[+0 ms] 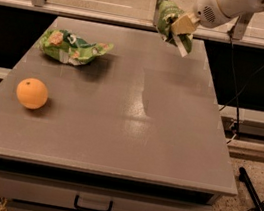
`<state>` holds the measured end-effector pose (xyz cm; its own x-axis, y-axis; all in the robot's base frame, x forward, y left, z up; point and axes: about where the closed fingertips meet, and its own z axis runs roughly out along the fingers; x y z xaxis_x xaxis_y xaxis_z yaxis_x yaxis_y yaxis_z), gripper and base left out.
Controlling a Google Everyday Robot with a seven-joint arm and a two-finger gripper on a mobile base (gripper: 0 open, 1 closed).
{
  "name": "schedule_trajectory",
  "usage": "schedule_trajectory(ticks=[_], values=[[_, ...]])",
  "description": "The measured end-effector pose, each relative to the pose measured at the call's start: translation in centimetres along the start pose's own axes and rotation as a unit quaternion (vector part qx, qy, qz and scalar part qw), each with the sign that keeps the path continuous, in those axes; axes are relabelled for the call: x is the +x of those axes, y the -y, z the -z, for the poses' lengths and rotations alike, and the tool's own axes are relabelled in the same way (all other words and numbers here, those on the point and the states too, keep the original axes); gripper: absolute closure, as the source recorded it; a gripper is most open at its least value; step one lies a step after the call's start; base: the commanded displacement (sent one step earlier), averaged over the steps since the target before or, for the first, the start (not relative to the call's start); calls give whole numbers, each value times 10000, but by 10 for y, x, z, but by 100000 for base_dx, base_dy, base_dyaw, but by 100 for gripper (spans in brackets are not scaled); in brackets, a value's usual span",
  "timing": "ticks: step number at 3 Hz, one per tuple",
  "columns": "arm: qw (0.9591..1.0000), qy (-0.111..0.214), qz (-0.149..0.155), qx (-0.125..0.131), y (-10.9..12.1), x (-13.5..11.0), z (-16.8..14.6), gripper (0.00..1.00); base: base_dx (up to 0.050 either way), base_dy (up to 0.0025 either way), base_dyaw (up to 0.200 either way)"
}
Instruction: Pick green jalapeno chip bag
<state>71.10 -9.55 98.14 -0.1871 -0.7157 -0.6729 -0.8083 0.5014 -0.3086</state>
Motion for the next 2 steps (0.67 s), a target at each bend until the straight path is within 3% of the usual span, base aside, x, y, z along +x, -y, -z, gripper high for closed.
schedule_trajectory(ticks=[2], values=[[9984,532,147,-109,-3,-14,23,100,0,0,0]])
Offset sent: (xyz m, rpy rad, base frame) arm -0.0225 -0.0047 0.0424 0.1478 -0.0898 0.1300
